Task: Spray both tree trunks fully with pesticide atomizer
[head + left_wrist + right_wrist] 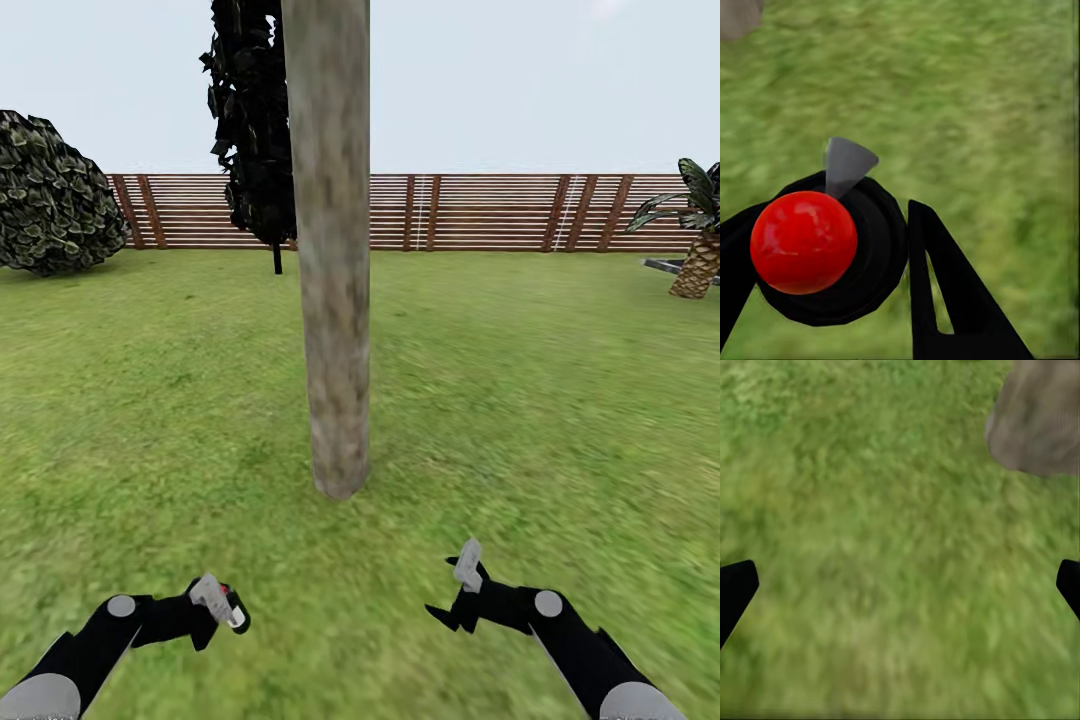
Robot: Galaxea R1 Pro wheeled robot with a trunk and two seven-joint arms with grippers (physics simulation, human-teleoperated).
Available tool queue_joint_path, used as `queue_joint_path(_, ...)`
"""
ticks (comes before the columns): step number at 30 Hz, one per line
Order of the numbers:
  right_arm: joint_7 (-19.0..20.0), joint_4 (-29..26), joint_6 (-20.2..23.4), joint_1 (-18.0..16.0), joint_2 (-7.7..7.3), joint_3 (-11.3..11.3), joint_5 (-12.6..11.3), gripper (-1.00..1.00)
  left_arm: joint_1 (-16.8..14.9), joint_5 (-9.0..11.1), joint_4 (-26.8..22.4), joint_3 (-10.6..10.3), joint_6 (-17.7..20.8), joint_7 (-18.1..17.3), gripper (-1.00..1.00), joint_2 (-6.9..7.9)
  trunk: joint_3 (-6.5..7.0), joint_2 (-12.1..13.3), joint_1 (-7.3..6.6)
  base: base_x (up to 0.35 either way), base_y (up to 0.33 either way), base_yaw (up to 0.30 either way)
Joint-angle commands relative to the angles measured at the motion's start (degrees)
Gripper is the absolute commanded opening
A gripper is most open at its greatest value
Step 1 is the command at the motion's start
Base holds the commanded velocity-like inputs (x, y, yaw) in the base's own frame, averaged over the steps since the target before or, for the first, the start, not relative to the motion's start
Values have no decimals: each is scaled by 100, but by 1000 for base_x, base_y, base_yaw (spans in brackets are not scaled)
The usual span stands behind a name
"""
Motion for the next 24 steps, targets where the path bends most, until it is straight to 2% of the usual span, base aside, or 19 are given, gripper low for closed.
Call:
queue_joint_path(1, 15, -13, -38, -9, -3, 8, 84, 100, -15, -102, -2, 43, -38, -88, -100, -7, -5, -2, -1, 0, 0, 0)
queue_joint_path(2, 24, -16, -37, -12, -3, 10, 93, 100, -18, -125, -2, 42, -37, -111, -100, -9, -5, -2, -1, 0, 0, 0)
queue_joint_path(7, 96, -27, -35, -20, 160, 132, 141, 100, -31, -568, -6, 36, -25, -370, -100, -96, -5, -2, -1, 0, 0, 0)
queue_joint_path(8, 137, -34, -38, -20, 223, 191, 145, -100, -34, -676, -10, 37, -20, -433, -100, -116, -5, -2, -1, 0, 0, 0)
queue_joint_path(12, 257, -55, -36, -21, 396, 325, 154, -100, -38, -882, -56, 38, -21, -559, -100, -197, -5, -2, -1, 0, 0, 0)
queue_joint_path(14, 267, -57, -35, -24, 499, 354, 164, -100, -36, -898, -65, 38, -26, -583, -100, -210, -5, -2, -1, 0, 0, 0)
queue_joint_path(17, 275, -59, -33, -28, 670, 500, 345, -100, -36, -915, -80, 37, -31, -661, -100, -286, -5, -2, -1, 0, 0, 0)
queue_joint_path(19, 276, -64, -28, -31, 732, 563, 491, -100, -34, -942, -87, 32, -35, -697, -100, -378, -5, -2, -1, 0, 0, 0)
queue_joint_path(24, 285, -61, -31, -42, 884, 600, 608, -100, -38, -1187, -159, 30, -41, -725, -100, -549, -5, -2, -1, 0, 0, 0)
